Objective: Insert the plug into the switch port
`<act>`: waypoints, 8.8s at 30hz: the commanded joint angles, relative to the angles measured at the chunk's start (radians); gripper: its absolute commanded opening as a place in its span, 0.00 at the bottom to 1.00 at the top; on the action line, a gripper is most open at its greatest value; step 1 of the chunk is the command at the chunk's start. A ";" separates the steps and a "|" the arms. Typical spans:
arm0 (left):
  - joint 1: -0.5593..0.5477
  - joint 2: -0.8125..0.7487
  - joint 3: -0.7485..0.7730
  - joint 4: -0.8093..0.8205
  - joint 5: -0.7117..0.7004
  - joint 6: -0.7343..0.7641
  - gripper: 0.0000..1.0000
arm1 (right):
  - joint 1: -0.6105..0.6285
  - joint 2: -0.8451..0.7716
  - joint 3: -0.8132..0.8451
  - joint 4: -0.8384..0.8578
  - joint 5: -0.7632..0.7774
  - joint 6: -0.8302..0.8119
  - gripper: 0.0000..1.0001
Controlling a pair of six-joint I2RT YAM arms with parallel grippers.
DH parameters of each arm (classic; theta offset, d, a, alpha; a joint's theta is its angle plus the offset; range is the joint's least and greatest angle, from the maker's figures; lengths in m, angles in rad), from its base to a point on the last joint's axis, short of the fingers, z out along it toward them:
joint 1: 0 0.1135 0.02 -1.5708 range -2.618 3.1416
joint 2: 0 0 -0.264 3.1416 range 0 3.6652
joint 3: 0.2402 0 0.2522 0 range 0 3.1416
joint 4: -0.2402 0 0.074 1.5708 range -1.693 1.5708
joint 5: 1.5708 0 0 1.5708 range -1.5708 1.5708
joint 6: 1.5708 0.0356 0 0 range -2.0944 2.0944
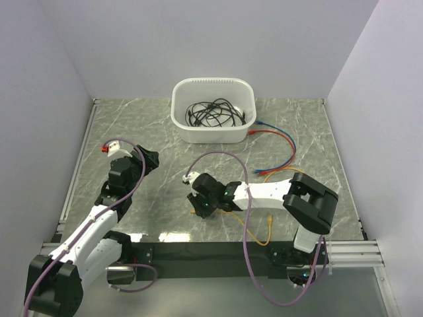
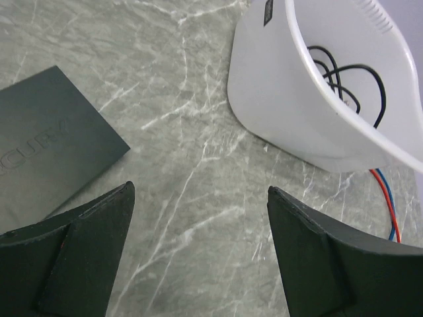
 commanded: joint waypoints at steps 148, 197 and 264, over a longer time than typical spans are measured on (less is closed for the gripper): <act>-0.121 -0.136 0.110 -0.329 -0.048 -0.094 0.96 | 0.082 -0.333 0.084 -0.033 0.465 -0.028 0.00; 0.079 0.745 0.229 0.093 0.357 -0.083 0.89 | 0.081 -0.425 -0.068 -0.039 0.417 0.035 0.00; -0.013 0.513 -0.167 0.343 0.354 -0.236 0.88 | 0.119 0.202 0.345 -0.185 0.183 0.059 0.00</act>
